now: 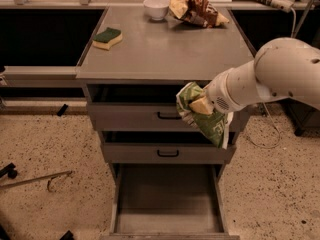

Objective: Place green jalapeno chip bag into bottom drawer

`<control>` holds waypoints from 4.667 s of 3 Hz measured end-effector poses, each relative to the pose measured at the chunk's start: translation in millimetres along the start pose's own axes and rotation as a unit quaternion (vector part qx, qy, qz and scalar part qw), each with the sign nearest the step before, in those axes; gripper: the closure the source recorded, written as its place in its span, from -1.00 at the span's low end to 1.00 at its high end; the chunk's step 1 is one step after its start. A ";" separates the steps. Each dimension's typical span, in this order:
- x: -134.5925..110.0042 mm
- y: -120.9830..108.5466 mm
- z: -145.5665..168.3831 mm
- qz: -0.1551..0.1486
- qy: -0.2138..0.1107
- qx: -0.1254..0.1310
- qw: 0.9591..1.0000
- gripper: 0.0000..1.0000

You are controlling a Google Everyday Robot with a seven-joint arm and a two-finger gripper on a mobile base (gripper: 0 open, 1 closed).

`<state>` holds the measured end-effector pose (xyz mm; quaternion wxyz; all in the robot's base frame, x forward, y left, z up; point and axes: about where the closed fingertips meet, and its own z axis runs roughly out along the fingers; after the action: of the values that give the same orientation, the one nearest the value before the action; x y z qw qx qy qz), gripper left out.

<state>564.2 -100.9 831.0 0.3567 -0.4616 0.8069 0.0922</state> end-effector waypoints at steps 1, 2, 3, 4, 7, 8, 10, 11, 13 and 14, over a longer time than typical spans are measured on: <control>23.4 29.2 16.0 0.036 -0.023 -0.002 0.999 1.00; 83.5 72.7 62.0 0.073 -0.029 -0.011 0.997 1.00; 141.5 111.5 123.6 0.097 -0.046 -0.031 0.994 1.00; 148.9 105.9 143.1 0.122 -0.068 -0.020 0.990 1.00; 165.6 61.8 198.2 0.130 -0.168 0.055 0.976 1.00; 154.7 10.7 208.1 0.116 -0.246 0.130 0.953 1.00; 254.3 68.5 263.6 0.217 -0.265 0.085 0.936 1.00; 254.0 67.8 263.1 0.216 -0.265 0.086 0.936 1.00; 299.4 70.2 307.4 0.247 -0.247 0.101 0.931 1.00; 348.8 72.3 360.5 0.272 -0.226 0.116 0.928 1.00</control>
Offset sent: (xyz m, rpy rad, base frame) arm -0.0894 0.0186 -0.2555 0.2079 0.0287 -0.2059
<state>571.0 -125.1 324.8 0.5420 -0.1463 0.8046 0.1936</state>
